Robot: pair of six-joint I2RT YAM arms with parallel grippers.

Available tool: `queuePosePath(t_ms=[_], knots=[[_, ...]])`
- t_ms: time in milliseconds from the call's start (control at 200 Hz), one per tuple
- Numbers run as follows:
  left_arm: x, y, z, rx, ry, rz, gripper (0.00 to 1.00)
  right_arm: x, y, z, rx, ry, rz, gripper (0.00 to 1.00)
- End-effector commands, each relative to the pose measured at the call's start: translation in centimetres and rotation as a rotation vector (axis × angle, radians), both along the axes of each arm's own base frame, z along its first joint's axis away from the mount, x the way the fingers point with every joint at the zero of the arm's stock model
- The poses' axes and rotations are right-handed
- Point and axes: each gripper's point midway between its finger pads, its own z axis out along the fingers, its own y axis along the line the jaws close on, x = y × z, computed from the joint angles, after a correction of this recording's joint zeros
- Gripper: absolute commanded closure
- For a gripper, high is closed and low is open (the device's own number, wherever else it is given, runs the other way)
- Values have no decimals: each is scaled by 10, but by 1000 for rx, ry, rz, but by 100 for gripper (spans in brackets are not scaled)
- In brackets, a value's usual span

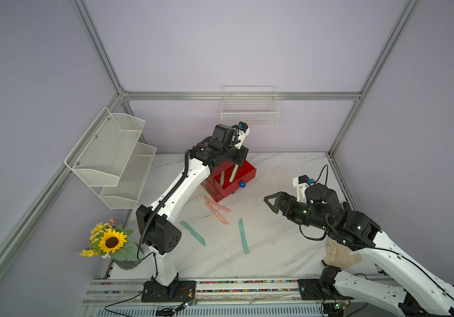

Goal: Place the fruit knives into the drawer by color
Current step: Place the fruit knife in the drawer, then close the drawer in the storage box.

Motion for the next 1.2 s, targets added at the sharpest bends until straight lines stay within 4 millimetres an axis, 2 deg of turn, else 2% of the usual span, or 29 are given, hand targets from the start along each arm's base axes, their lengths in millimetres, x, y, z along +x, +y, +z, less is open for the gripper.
queuePosePath(t_ms=[0,110,150,180,245,275,300,395,470,545,570,625,660,700,715,725,745,770,975,1200], knots=[[13,10,13,60,-137,30,100,-2,2,2,-9,4,21,3],[16,10,7,75,-149,23,99,-1,2,-2,-21,10,27,3],[16,11,5,79,-145,26,94,0,2,-3,-24,11,26,3],[16,12,5,77,-140,28,81,1,1,-4,-26,13,24,3],[14,15,11,60,-139,45,23,6,2,-7,-33,11,27,3],[14,17,15,48,-142,63,5,8,3,-7,-32,9,32,3],[12,18,21,38,-149,71,0,10,5,-7,-31,9,36,3],[8,24,44,3,-180,94,0,24,8,-14,-24,21,31,3],[7,30,59,-11,-196,129,0,39,5,-26,-17,66,-1,5],[10,42,63,-47,-161,175,0,56,8,-34,21,86,-14,18],[10,46,62,-67,-139,189,0,63,9,-35,39,86,-23,30],[13,56,56,-114,-72,219,4,79,10,-38,78,93,-43,67],[14,60,49,-135,-21,224,19,88,11,-41,104,101,-53,85],[14,63,41,-152,39,228,46,98,14,-44,136,110,-51,99],[13,63,39,-166,64,231,55,101,14,-43,148,111,-49,100],[13,65,37,-173,78,234,65,103,14,-41,157,105,-48,100],[14,65,33,-185,106,233,83,109,17,-49,161,124,-47,100],[13,68,28,-197,139,233,100,114,20,-53,172,134,-40,100],[14,82,-21,-247,327,255,100,143,41,-70,215,168,18,100],[24,91,-54,-255,405,275,100,172,53,-80,232,161,27,100]])
